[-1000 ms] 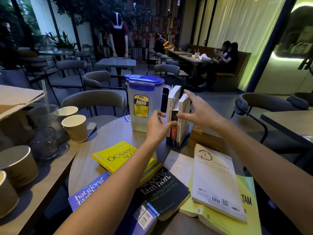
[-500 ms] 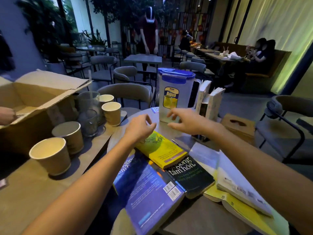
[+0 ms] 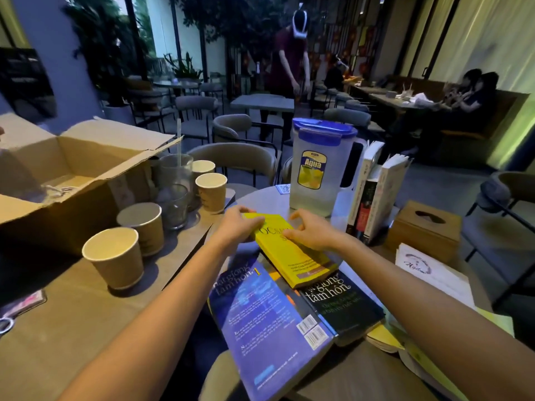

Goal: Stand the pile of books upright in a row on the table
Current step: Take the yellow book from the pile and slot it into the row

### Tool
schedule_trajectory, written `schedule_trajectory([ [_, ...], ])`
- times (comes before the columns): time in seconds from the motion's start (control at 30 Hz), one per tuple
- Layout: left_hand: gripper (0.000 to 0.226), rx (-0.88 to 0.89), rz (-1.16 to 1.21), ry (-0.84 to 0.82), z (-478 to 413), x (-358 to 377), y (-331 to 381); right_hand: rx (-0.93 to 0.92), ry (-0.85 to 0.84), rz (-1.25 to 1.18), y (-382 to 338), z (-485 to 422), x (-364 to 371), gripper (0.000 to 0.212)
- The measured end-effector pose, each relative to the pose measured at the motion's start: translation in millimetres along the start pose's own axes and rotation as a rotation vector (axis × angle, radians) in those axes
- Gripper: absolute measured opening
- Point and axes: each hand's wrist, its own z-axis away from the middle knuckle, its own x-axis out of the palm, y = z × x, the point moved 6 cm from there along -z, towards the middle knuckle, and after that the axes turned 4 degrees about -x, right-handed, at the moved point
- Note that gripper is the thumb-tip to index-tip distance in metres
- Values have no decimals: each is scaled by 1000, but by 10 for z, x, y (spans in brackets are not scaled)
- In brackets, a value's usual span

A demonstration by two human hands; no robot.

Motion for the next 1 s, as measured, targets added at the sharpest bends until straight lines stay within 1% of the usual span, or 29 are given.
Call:
schedule_trajectory([
  [0.07,29,101,94,-10,60,-10,215,-11,76,-137,-59,80,-166,60],
  [0.17,20,349,81,-11,231,-20,644,-91,150,-291,-231,311,-509,55],
  [0.27,23,557,87,-38,456,51,1008,-191,253,-276,-331,623,-911,57],
  [0.33,26,674,103,-68,628,167,1213,-223,311,-275,-312,830,-1150,57],
  [0.43,24,825,113,-96,855,442,1460,-232,375,-338,-184,1069,-1450,46],
  [0.5,21,929,91,-87,962,640,1596,-234,421,-321,-96,1161,-1633,41],
  [0.6,25,1036,45,-75,1010,990,1756,-211,470,-257,111,1240,-1888,42],
  [0.77,29,1206,-120,44,929,1494,1826,-139,510,-316,554,1140,-2019,35],
  [0.9,29,1261,-239,105,861,1820,1731,-89,547,-308,810,998,-2023,34],
  [1.0,27,1281,-267,133,808,1962,1643,-46,518,-280,936,903,-1990,37],
])
